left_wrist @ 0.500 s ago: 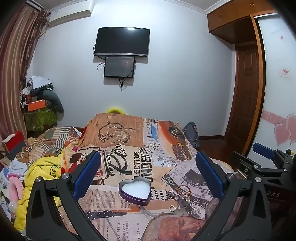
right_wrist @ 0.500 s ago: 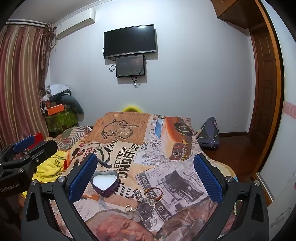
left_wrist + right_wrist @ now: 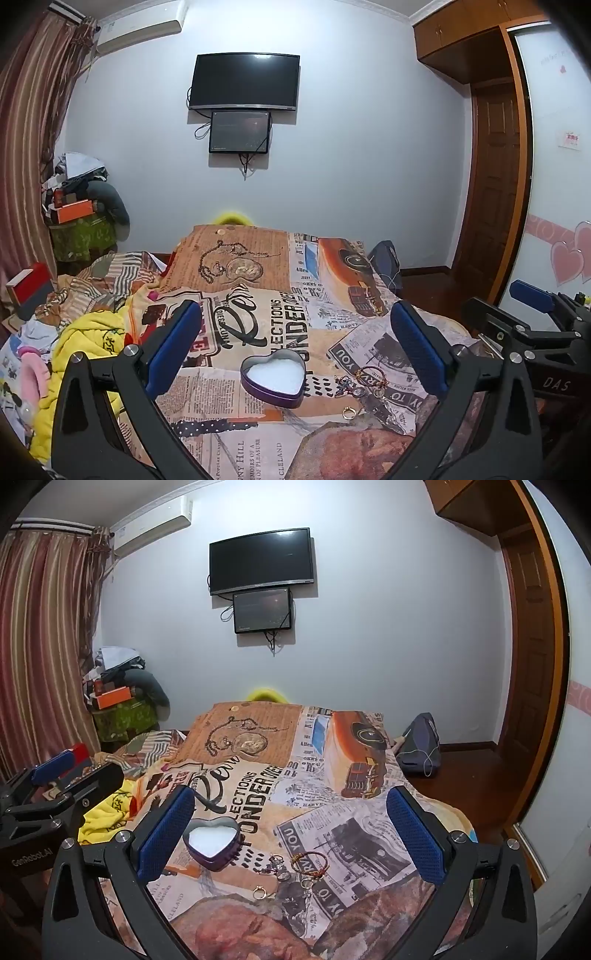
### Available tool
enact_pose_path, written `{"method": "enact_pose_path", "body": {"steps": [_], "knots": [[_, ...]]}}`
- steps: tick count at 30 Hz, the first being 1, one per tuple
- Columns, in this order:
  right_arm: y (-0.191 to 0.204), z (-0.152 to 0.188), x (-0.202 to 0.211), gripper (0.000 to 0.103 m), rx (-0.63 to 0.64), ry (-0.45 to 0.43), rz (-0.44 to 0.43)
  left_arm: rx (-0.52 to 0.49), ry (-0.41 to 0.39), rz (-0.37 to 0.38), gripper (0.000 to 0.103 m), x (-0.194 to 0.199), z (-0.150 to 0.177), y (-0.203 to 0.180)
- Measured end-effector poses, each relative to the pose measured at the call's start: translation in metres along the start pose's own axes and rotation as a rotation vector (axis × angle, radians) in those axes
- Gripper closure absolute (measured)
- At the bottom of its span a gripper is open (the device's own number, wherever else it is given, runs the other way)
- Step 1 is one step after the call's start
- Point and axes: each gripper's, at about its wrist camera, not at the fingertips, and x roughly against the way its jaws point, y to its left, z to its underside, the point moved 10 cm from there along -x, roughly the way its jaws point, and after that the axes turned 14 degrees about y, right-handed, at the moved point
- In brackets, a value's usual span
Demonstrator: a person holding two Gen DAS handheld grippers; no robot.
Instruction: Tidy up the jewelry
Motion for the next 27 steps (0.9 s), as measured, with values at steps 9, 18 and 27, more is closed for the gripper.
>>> {"method": "enact_pose_path", "body": {"steps": [9, 18, 27], "knots": [[0.0018, 0.0005, -0.0013, 0.000, 0.002, 0.004, 0.001, 0.011, 0.006, -0.003, 0.000, -0.0017, 0.0000, 0.0034], [0.0015, -0.0001, -0.0009, 0.000, 0.001, 0.006, 0.001, 0.020, 0.010, -0.004, 0.000, -0.0039, -0.0010, 0.0058], [0.0015, -0.0003, -0.0008, 0.000, 0.001, 0.006, 0.000, 0.022, 0.017, -0.013, 0.000, -0.0074, 0.0016, 0.0072]]}}
